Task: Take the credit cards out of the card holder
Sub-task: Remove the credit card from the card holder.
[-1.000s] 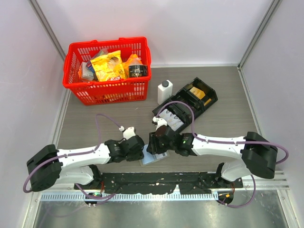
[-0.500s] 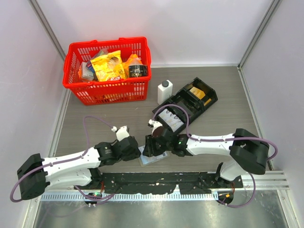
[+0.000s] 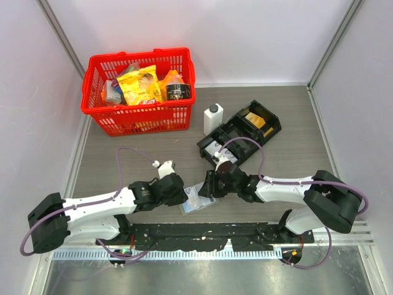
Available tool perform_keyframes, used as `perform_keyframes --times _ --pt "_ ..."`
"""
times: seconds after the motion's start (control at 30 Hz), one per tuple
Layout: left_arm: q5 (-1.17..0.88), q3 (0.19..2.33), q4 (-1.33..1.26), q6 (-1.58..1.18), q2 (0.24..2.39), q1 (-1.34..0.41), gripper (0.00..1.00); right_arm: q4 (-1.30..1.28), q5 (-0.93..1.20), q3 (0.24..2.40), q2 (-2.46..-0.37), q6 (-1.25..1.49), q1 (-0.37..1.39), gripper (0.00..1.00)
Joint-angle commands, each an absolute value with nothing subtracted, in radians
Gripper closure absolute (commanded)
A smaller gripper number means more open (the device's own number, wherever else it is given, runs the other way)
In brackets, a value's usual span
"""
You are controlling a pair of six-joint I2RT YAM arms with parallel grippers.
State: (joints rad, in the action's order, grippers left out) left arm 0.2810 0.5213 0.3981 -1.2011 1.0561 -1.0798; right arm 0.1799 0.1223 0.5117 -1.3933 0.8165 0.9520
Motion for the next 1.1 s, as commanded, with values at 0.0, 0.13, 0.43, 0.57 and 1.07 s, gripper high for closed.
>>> perform_keyframes --times 0.0,0.13,0.43,0.57,1.07 --pt "0.241 0.554 0.275 -1.169 1.140 -1.083 0.74 0.328 0.198 0.483 -1.382 0.845 0.924 0.58" --pt "0.229 0.519 0.252 -1.195 1.187 -1.085 0.81 0.385 0.232 0.457 -1.407 0.861 0.905 0.59" --pt "0.261 0.472 0.296 -1.241 1.155 -1.084 0.84 0.445 0.284 0.457 -1.489 0.868 0.896 0.60" --pt "0.258 0.451 0.301 -1.256 1.149 -1.083 0.84 0.474 0.307 0.453 -1.516 0.876 0.885 0.61" --pt "0.250 0.422 0.281 -1.278 1.144 -1.081 0.84 0.528 0.368 0.477 -1.612 0.884 0.882 0.68"
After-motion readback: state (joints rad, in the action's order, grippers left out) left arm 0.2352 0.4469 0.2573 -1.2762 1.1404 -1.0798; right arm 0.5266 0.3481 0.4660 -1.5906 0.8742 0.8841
